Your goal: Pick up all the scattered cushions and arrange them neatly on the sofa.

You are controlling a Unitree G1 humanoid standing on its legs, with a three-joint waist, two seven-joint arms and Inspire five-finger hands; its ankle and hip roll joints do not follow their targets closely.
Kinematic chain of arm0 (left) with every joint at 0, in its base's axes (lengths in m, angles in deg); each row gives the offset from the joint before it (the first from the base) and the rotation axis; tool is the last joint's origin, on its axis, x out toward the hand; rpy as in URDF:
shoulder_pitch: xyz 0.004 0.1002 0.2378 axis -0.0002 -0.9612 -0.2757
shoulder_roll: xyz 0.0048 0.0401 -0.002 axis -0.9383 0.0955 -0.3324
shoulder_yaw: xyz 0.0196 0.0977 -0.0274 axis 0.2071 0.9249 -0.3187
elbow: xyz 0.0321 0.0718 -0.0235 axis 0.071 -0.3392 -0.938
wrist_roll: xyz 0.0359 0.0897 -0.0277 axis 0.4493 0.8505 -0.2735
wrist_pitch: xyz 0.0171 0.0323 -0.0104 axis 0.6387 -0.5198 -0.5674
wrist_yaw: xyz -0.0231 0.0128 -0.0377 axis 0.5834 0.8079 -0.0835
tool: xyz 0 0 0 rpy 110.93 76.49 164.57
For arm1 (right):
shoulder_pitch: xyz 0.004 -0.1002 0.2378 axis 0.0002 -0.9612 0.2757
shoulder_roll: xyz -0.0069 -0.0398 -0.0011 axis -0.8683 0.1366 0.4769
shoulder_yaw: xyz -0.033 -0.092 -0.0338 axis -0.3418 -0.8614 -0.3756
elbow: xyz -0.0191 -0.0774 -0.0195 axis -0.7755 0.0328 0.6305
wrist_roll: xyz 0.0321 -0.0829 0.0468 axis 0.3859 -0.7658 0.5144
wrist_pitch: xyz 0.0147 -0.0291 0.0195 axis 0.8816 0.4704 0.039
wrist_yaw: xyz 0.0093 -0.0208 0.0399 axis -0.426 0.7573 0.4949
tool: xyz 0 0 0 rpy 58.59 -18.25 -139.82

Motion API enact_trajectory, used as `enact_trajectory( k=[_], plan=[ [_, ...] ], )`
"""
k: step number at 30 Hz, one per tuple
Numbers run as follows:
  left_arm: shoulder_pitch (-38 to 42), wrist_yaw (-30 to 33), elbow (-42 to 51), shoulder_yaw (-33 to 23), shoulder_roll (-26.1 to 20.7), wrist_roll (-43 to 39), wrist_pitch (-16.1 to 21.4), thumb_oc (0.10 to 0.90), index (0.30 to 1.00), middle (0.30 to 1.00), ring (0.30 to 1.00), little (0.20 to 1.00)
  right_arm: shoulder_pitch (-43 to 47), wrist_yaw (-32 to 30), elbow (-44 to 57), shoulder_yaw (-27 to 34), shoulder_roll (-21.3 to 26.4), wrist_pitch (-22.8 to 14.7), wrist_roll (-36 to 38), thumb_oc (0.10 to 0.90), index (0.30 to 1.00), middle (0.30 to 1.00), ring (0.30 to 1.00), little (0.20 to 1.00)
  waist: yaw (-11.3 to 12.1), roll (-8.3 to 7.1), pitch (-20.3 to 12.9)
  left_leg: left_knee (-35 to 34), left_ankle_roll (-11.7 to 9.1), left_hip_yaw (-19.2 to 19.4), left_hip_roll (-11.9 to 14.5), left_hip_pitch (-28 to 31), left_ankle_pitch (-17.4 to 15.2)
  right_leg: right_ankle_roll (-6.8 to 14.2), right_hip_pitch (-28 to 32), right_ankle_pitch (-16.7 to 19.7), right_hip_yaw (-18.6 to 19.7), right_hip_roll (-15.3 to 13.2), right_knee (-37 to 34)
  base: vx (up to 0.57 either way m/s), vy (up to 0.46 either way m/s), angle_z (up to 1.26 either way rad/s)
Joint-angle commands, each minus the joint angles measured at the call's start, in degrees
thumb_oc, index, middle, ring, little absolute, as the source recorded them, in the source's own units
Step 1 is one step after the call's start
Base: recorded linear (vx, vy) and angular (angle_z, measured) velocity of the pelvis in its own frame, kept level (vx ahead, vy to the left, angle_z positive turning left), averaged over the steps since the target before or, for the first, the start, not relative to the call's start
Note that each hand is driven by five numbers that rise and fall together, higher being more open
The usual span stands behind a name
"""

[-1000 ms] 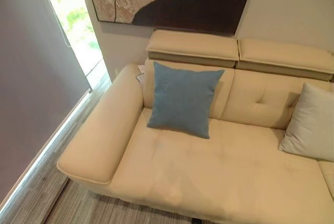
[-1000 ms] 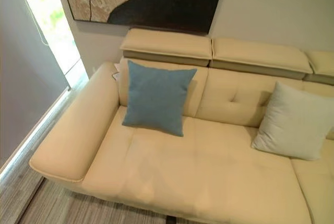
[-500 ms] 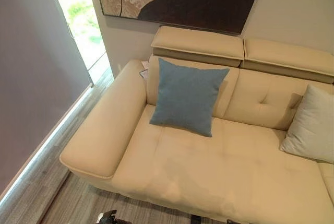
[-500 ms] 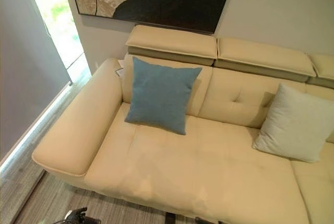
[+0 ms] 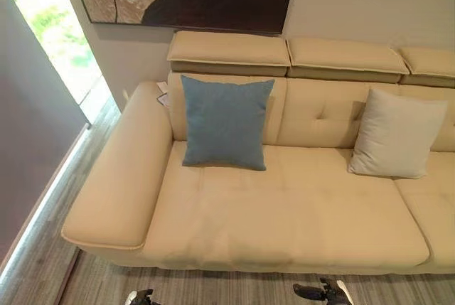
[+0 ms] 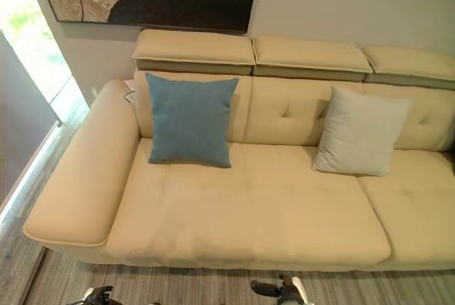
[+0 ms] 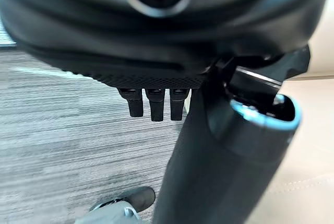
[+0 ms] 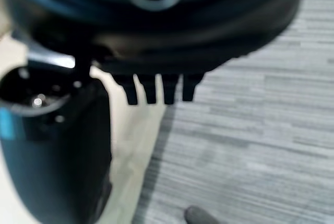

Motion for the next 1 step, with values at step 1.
enact_trajectory(
  k=[1],
  plan=[
    [1.64,0.52,-0.94,0.86,0.2,0.16,1.15,0.8,0.9,0.9,0.9,0.9,1.24,-0.96,-1.17,1.75,0.22,-1.12,1.19,0.8,0.9,0.9,0.9,0.9,-1.0,-0.99,-0.86,-1.64,1.29,-0.95,-3.57,-3.87,-0.11,4.87,3.42,-4.48,1.69,-2.54,-2.28,0.0,-0.049,0.23]
  ],
)
